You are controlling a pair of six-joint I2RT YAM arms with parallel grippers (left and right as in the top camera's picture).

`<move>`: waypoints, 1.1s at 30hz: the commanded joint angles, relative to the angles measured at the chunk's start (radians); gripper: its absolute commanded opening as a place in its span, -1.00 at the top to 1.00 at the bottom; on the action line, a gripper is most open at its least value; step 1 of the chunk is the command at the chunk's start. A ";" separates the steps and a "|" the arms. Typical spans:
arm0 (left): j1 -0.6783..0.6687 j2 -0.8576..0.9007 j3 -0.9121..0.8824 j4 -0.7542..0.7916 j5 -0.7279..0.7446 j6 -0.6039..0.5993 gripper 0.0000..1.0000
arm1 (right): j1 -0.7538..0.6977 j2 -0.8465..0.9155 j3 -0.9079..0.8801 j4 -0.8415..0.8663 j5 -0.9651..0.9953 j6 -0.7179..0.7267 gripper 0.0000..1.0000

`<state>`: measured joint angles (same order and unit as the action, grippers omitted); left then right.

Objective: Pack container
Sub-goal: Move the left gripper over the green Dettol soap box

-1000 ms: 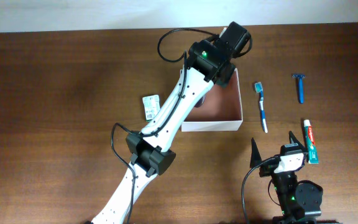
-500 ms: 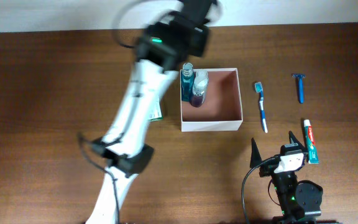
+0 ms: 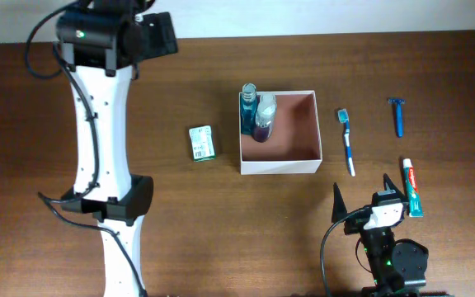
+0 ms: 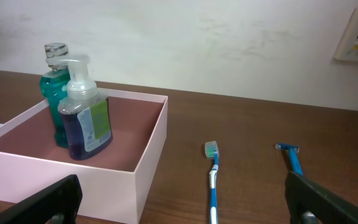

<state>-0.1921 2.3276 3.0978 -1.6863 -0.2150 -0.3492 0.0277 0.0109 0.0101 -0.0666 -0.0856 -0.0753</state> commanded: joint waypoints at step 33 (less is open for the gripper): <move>0.135 0.013 -0.587 0.086 0.081 -0.025 -0.99 | -0.002 -0.007 -0.005 0.011 -0.058 0.206 -0.97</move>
<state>-0.0601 2.3329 2.5534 -1.6150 -0.1520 -0.3622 0.0277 0.0109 0.0101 -0.0586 -0.1112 0.0292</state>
